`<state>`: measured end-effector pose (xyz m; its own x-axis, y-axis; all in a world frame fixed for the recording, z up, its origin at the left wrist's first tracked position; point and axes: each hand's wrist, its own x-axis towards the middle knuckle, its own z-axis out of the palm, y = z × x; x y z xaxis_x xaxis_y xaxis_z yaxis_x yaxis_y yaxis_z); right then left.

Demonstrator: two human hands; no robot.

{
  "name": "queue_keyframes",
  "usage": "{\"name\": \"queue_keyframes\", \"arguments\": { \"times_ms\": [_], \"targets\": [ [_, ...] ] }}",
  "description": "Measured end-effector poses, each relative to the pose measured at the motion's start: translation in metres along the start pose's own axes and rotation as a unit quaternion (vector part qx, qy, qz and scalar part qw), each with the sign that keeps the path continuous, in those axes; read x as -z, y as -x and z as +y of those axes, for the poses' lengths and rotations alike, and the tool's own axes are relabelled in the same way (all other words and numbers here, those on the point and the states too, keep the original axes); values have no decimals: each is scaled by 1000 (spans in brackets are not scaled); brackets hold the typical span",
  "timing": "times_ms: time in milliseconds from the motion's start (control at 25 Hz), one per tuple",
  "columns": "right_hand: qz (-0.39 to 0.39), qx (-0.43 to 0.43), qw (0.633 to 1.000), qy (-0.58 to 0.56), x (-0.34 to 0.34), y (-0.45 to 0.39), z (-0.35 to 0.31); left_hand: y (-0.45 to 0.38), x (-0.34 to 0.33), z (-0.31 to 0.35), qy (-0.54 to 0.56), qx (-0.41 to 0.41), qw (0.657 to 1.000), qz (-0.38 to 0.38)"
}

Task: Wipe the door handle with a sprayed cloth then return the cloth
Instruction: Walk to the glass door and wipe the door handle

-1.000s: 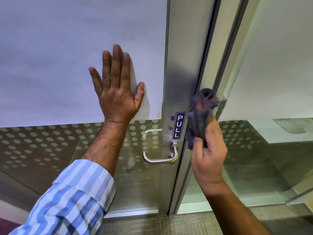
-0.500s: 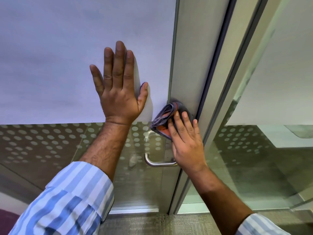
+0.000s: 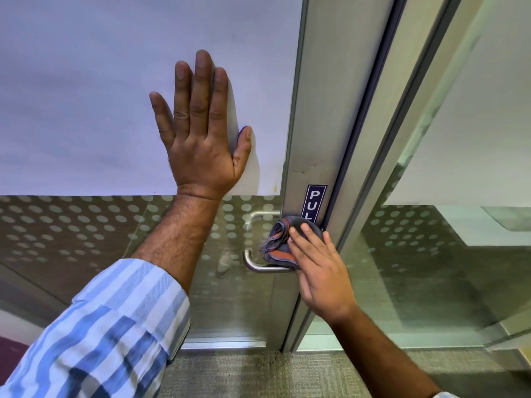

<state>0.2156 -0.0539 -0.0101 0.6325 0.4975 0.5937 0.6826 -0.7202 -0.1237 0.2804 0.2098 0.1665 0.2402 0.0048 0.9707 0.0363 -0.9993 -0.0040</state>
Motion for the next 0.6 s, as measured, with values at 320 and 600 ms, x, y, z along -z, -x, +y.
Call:
{"name": "queue_keyframes", "arguments": {
  "times_ms": [320, 600],
  "targets": [
    [285, -205, 824, -446, 61, -15, -24, 0, 1, 1, 6, 1, 1000, -2],
    [265, 23, 964, -6, 62, -81, -12, 1, 3, 0, 2, -3, 1000, -5]
  ]
}}
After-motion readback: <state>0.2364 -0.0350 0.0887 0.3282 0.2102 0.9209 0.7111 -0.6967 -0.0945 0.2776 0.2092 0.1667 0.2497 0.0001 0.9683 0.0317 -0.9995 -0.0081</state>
